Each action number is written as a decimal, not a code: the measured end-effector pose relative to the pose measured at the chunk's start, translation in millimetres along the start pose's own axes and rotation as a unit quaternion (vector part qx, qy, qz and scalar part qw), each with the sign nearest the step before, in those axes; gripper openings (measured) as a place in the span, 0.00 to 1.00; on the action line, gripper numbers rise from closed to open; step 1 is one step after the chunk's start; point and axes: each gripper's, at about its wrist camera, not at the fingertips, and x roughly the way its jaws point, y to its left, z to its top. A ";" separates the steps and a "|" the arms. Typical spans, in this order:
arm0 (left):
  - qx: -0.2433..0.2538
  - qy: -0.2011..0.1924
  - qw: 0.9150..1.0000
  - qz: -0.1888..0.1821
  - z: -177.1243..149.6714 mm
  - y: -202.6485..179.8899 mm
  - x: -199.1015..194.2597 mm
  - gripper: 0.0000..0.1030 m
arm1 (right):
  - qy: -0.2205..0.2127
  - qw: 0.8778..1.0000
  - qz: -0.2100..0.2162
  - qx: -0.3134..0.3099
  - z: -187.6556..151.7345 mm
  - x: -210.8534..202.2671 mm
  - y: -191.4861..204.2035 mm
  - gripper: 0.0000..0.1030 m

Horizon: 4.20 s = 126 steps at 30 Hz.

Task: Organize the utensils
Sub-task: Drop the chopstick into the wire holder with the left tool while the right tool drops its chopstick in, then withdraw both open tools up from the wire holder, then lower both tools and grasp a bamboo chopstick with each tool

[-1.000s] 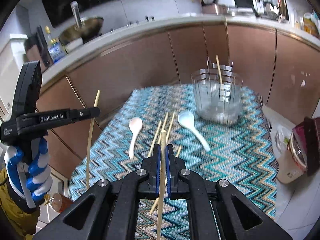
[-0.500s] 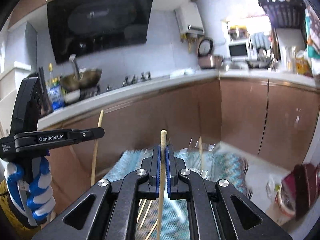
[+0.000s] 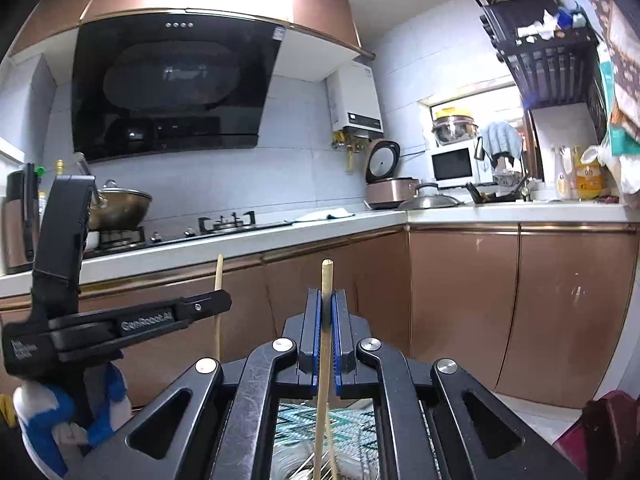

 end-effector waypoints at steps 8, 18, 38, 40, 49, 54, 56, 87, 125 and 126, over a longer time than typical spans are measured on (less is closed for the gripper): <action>0.005 -0.017 0.999 0.043 -53.3 7.4 53.2 0.04 | 0.029 0.999 -0.023 -0.011 -53.5 29.6 -7.7 0.05; 0.002 -0.001 1.000 0.025 -71.1 23.6 23.9 0.20 | 0.052 0.997 -0.047 -0.011 -77.0 15.2 -4.2 0.28; -0.001 -0.091 0.993 0.074 -24.8 77.3 -251.4 0.48 | -0.009 0.996 -0.090 -0.011 -13.5 -166.1 62.2 0.87; -0.001 -0.099 0.991 0.091 -25.5 86.1 -281.1 0.49 | -0.013 0.996 -0.093 -0.013 -10.7 -179.5 70.3 0.92; -0.003 -0.123 0.984 0.131 -37.6 110.9 -383.0 0.55 | -0.055 0.995 -0.075 -0.025 -0.8 -243.7 111.3 1.00; -0.006 -0.132 0.982 0.133 -45.8 114.8 -426.8 0.55 | -0.071 0.995 -0.061 -0.033 5.5 -271.9 129.5 1.00; -0.010 -0.132 0.982 0.133 -50.0 117.4 -443.1 0.55 | -0.076 0.995 -0.055 -0.035 7.5 -280.9 135.1 1.00; 0.000 -0.097 0.986 0.133 -91.8 137.0 -451.7 0.55 | -0.027 0.999 -0.044 0.004 -11.9 -298.3 136.8 1.00; 0.077 -0.021 0.972 0.219 -110.3 81.4 -319.8 0.55 | 0.082 0.993 -0.049 0.069 -81.0 -219.1 31.5 1.00; 0.072 -0.002 0.974 0.213 -112.6 82.8 -310.4 0.55 | 0.092 0.992 -0.046 0.069 -84.6 -215.2 29.9 1.00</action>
